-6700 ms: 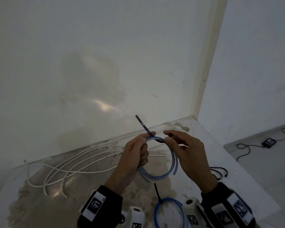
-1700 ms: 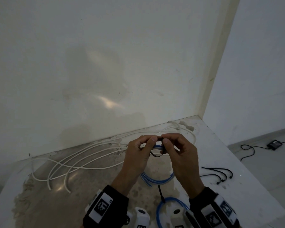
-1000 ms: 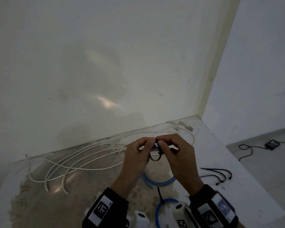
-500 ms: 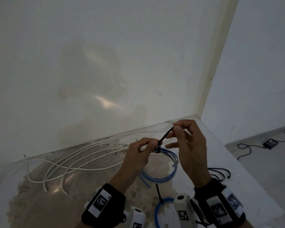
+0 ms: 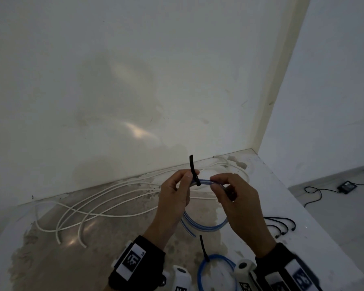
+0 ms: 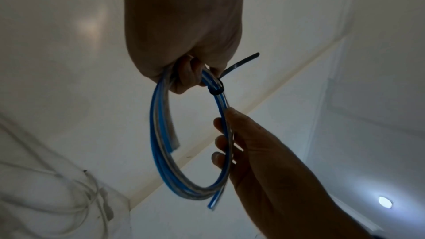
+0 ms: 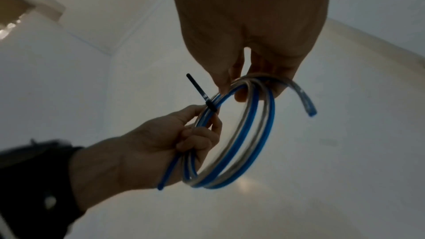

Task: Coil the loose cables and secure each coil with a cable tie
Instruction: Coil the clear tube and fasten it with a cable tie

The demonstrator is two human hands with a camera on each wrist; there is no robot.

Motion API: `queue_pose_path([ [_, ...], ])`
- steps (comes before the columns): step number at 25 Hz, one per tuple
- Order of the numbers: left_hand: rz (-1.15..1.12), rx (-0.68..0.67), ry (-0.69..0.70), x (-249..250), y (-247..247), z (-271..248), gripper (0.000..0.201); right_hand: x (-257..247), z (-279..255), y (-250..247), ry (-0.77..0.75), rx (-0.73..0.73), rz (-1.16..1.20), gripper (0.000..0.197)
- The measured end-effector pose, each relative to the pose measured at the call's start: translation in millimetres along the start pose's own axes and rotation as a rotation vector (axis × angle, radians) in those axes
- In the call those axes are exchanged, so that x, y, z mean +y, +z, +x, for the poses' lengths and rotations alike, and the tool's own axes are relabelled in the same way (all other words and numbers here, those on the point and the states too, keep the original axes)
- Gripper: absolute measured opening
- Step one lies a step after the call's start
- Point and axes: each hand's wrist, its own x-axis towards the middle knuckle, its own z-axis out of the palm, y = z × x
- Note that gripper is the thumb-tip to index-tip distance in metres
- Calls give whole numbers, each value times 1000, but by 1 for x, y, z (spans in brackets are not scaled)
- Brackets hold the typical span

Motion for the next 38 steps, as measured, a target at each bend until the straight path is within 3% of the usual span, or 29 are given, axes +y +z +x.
queue_pose_path([
  [4,98,-32,62,10,5,-4,27,2,0,0,-169,145,-181,9],
  [10,198,-36,120,20,12,-9,25,7,-4,2,-272,195,-306,9],
  [20,629,-170,67,17,4,-11,25,13,-16,14,-132,142,-150,15],
  [26,625,-188,170,19,-3,-9,21,16,-13,15,-88,12,-156,14],
  [30,663,-278,185,24,-7,-10,24,12,-8,10,-73,36,-53,6],
  [34,828,-369,288,26,-13,-12,31,17,-7,5,-44,33,-9,9],
  [38,979,-334,389,21,-16,-11,20,22,-8,4,-11,5,6,11],
])
